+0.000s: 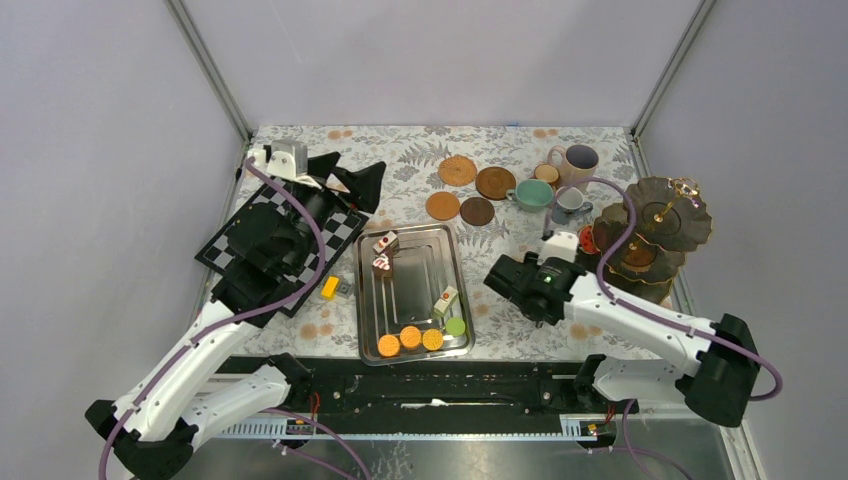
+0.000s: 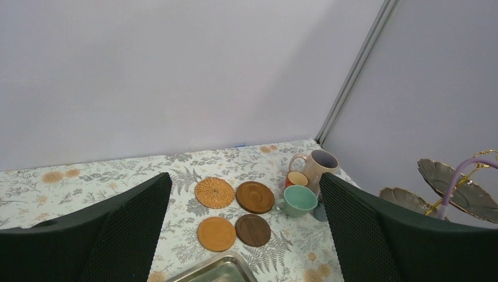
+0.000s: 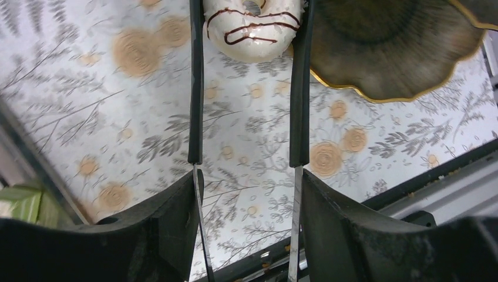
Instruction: Serve the afternoon tea
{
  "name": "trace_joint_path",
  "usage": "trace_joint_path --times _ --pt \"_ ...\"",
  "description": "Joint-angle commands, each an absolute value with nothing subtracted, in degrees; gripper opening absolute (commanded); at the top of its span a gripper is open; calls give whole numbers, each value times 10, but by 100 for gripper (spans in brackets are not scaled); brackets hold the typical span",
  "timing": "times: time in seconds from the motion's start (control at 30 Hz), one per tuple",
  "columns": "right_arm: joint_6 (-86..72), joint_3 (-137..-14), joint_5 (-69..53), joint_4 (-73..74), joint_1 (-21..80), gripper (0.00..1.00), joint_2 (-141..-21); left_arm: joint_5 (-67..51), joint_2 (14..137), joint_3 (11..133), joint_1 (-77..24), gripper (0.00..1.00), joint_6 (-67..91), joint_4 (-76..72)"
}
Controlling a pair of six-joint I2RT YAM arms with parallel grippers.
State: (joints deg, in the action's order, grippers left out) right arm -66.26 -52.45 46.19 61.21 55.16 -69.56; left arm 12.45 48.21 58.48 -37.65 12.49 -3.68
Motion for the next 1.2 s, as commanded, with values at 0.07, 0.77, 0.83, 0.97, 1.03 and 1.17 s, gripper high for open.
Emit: trace_joint_path --times 0.07,0.77,0.83,0.97,1.03,1.17 --pt "-719 -491 522 641 499 51 -652 127 497 564 -378 99 101 -88" --pt "-661 -435 505 511 392 55 -680 145 521 590 -385 99 107 -21" --pt "-650 -440 520 510 387 56 -689 156 518 591 -385 99 106 -19" --pt "-639 -442 527 510 382 59 -689 136 525 630 -385 99 102 19" --pt "-644 -434 528 509 381 59 -684 132 520 631 -385 99 108 26" --pt "-641 -425 531 503 376 62 -681 132 505 624 -384 99 115 44"
